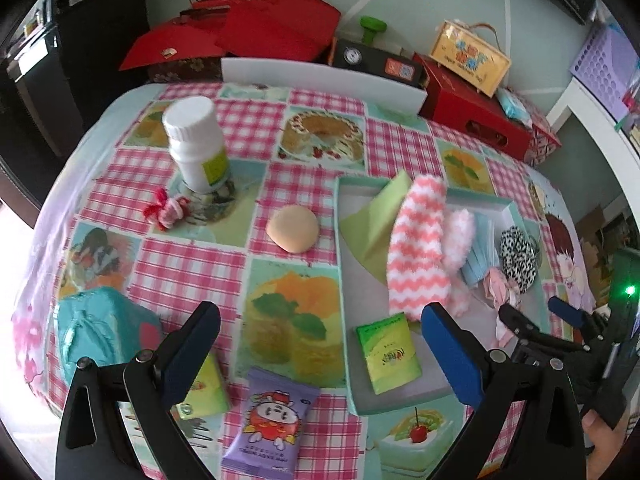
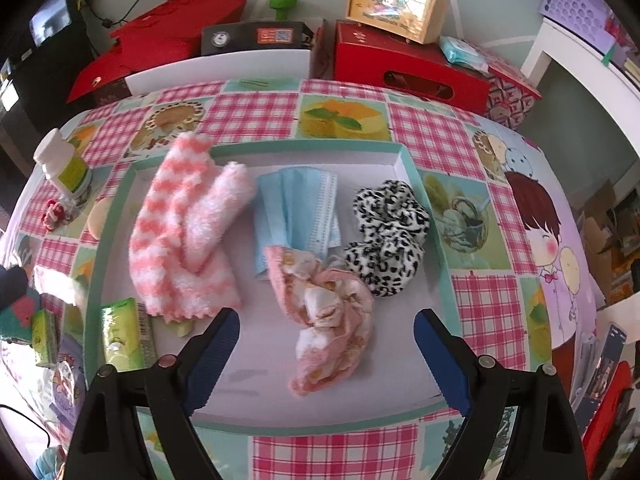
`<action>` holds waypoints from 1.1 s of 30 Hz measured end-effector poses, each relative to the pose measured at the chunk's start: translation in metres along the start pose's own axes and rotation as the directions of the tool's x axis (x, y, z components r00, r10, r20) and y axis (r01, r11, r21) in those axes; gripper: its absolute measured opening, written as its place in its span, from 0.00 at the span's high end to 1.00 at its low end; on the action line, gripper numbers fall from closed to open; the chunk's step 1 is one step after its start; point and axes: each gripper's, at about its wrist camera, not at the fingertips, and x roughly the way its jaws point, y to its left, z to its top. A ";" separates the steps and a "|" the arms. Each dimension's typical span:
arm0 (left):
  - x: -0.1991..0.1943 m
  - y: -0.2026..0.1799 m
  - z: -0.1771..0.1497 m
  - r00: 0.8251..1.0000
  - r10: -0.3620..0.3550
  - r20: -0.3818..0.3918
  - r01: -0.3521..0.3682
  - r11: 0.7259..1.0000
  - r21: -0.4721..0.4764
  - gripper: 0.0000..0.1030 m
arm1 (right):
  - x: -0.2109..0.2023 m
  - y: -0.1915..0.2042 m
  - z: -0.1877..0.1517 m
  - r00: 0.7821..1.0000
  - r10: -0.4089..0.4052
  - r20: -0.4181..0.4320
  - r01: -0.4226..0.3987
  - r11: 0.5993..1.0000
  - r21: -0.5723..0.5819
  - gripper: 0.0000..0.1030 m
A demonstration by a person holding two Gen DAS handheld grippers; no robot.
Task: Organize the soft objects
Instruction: 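Move both open tools back from the tray toward the pill bottle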
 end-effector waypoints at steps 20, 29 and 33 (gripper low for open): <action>-0.042 0.138 0.015 0.994 0.087 0.064 -0.074 0.979 -0.190 0.03 | -0.013 0.106 0.004 0.994 0.112 0.012 -0.107 0.975 -0.196 0.12; -0.028 0.167 0.024 0.998 0.055 -0.004 -0.055 0.986 -0.158 0.03 | -0.017 0.165 0.015 0.981 0.194 0.004 -0.184 0.934 -0.307 0.12; -0.018 0.174 0.031 0.998 0.041 -0.038 -0.046 0.987 -0.157 0.03 | -0.015 0.185 0.021 0.979 0.203 0.001 -0.191 0.920 -0.343 0.12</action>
